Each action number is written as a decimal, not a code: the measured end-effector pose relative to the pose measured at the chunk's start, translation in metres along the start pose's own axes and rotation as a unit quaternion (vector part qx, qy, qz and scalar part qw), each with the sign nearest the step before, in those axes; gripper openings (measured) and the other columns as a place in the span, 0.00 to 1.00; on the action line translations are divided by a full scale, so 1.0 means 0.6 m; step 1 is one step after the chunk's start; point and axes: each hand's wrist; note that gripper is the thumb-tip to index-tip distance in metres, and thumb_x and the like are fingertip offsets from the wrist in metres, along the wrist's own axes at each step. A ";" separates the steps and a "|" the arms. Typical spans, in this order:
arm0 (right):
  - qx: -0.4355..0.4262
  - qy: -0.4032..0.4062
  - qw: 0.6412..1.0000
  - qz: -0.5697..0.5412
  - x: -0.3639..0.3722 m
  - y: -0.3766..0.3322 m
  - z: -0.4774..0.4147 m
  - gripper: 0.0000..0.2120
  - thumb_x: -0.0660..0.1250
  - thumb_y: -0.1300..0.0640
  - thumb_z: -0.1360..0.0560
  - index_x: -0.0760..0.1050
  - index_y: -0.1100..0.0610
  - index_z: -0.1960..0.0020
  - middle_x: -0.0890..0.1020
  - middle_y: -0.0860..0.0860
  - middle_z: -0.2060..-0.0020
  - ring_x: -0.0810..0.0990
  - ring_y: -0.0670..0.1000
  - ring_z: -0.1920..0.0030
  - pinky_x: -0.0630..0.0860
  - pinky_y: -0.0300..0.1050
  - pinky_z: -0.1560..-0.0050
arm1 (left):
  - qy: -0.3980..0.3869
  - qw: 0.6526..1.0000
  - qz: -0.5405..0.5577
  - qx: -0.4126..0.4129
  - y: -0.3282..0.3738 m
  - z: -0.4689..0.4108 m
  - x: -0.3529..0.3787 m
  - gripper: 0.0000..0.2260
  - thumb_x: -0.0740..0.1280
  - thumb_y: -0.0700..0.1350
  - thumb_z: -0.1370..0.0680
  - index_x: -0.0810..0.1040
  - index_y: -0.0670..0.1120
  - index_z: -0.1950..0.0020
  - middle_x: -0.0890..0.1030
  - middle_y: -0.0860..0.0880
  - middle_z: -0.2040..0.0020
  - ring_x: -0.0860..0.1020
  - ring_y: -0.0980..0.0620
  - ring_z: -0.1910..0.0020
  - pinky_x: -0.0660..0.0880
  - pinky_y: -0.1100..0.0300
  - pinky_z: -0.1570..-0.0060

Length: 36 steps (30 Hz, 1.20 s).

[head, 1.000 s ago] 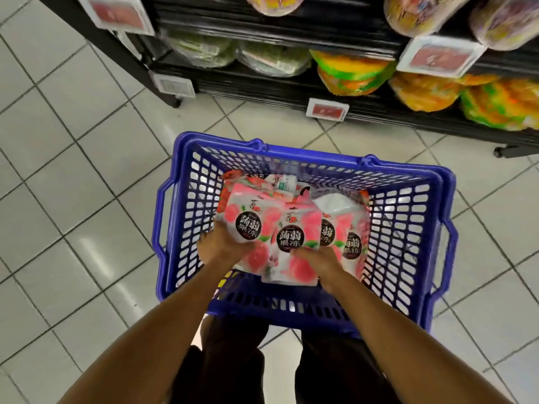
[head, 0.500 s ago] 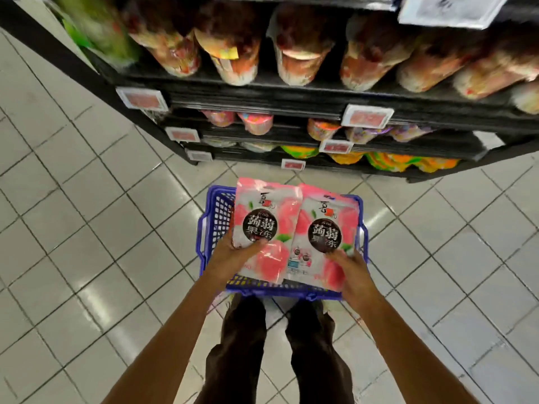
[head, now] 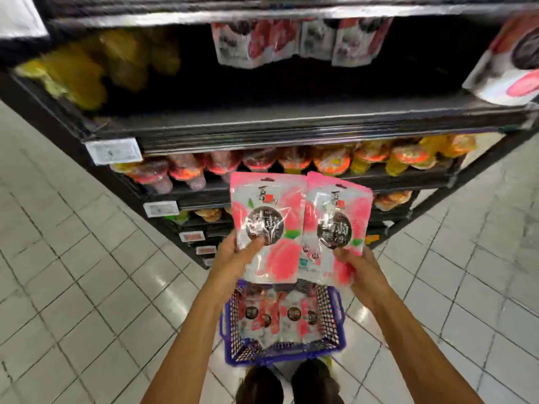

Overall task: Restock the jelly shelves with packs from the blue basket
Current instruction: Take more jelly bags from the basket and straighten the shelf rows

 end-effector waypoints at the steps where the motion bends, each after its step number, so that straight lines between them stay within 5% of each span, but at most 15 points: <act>1: -0.012 0.000 1.000 -0.011 0.005 -0.019 0.013 0.16 0.71 0.62 0.34 0.78 0.57 0.46 0.84 0.52 0.57 0.82 0.51 0.57 0.81 0.46 0.55 | -0.008 1.000 -0.004 0.013 0.025 0.006 0.001 0.12 0.73 0.45 0.25 0.83 0.65 0.52 0.86 0.59 0.56 0.82 0.63 0.59 0.76 0.68 0.62; 5: -0.082 -0.010 0.995 -0.050 0.028 -0.090 0.056 0.10 0.73 0.61 0.37 0.81 0.53 0.56 0.80 0.50 0.67 0.76 0.51 0.64 0.77 0.39 0.67 | -0.047 0.997 0.023 0.063 0.115 0.023 0.014 0.15 0.80 0.52 0.34 0.84 0.58 0.49 0.86 0.52 0.53 0.83 0.51 0.55 0.79 0.53 0.56; 9: -0.141 -0.042 0.988 -0.044 0.049 -0.154 0.091 0.25 0.74 0.61 0.34 0.76 0.57 0.38 0.84 0.57 0.45 0.83 0.58 0.44 0.79 0.58 0.45 | -0.091 0.991 0.053 0.085 0.183 0.038 0.033 0.22 0.77 0.50 0.36 0.81 0.50 0.43 0.87 0.49 0.51 0.85 0.51 0.55 0.80 0.61 0.62; 14: -0.205 -0.027 0.977 -0.059 0.060 -0.221 0.124 0.27 0.76 0.61 0.33 0.74 0.58 0.36 0.83 0.59 0.43 0.82 0.60 0.43 0.80 0.60 0.46 | -0.140 0.981 0.039 0.132 0.253 0.053 0.050 0.28 0.81 0.58 0.39 0.81 0.51 0.43 0.86 0.47 0.51 0.85 0.49 0.57 0.79 0.60 0.68; 20: -0.271 -0.037 0.960 -0.062 0.057 -0.285 0.148 0.25 0.76 0.56 0.35 0.78 0.54 0.39 0.82 0.61 0.41 0.81 0.62 0.40 0.77 0.63 0.40 | -0.159 0.966 0.042 0.198 0.317 0.044 0.084 0.19 0.78 0.52 0.36 0.83 0.54 0.46 0.85 0.44 0.46 0.84 0.45 0.49 0.81 0.54 0.54; 25: -0.295 -0.041 0.951 -0.079 0.026 -0.338 0.146 0.22 0.76 0.58 0.32 0.78 0.53 0.39 0.82 0.60 0.42 0.83 0.59 0.44 0.83 0.48 0.56 | -0.161 0.959 0.041 0.230 0.367 0.040 0.136 0.22 0.79 0.54 0.37 0.82 0.52 0.45 0.85 0.44 0.47 0.85 0.44 0.50 0.81 0.55 0.57; 29: -0.320 -0.027 0.944 -0.070 -0.013 -0.391 0.133 0.17 0.73 0.62 0.32 0.80 0.54 0.43 0.84 0.58 0.45 0.84 0.57 0.45 0.82 0.46 0.53 | -0.170 0.949 0.045 0.262 0.404 0.030 0.195 0.26 0.79 0.54 0.36 0.80 0.49 0.41 0.85 0.44 0.46 0.85 0.44 0.50 0.81 0.57 0.58; 36: -0.362 0.027 0.931 0.027 -0.088 -0.488 0.108 0.23 0.79 0.54 0.39 0.79 0.53 0.46 0.86 0.54 0.49 0.85 0.56 0.48 0.83 0.47 0.54 | -0.167 0.940 0.048 0.292 0.436 -0.010 0.298 0.27 0.80 0.53 0.36 0.79 0.48 0.40 0.85 0.44 0.45 0.84 0.44 0.47 0.81 0.57 0.54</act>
Point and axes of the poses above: each hand's wrist, its own z-axis away from the middle knuckle, its own x-axis out of the palm, y = z × x
